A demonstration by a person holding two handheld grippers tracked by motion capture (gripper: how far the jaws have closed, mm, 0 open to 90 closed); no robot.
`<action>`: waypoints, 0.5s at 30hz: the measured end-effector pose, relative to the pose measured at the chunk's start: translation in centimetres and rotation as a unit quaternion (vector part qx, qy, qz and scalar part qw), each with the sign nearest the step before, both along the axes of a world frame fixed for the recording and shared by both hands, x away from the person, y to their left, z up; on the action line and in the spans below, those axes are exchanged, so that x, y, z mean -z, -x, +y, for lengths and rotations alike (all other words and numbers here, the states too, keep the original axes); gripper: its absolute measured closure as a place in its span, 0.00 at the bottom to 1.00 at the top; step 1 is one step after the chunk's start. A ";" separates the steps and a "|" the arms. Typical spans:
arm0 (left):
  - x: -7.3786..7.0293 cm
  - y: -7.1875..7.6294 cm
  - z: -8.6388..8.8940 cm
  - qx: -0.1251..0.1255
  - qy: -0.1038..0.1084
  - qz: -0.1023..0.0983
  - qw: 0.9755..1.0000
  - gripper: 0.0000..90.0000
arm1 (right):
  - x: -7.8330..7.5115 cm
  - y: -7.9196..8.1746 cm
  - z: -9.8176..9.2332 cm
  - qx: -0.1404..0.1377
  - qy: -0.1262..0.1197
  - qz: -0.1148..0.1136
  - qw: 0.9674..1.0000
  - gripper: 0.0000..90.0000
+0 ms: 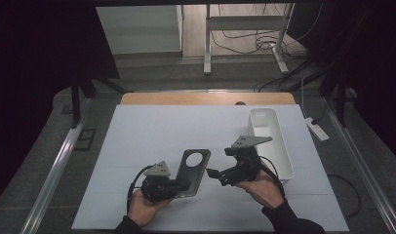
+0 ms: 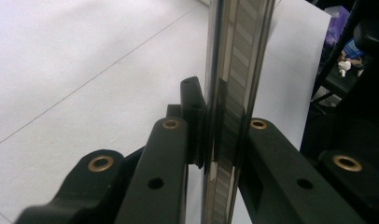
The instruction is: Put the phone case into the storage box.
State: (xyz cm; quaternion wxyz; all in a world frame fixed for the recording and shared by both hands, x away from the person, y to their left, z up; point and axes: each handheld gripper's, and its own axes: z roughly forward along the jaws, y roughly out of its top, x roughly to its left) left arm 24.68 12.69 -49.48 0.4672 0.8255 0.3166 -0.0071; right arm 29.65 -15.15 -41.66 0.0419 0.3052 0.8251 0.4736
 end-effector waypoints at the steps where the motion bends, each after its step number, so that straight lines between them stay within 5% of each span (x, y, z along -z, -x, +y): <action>1: 0.0 0.0 0.0 0.001 0.000 -0.001 1.000 0.94 | -0.2 0.0 -0.1 0.008 -0.002 -0.002 1.000 0.00; 10: 0.0 0.2 -0.4 0.013 0.006 0.000 1.000 0.94 | -0.5 0.2 0.0 0.023 0.003 -0.005 1.000 0.00; 15: 0.1 0.2 -0.5 0.018 0.009 0.001 1.000 0.94 | -0.8 0.6 0.0 0.029 0.006 -0.027 0.999 0.21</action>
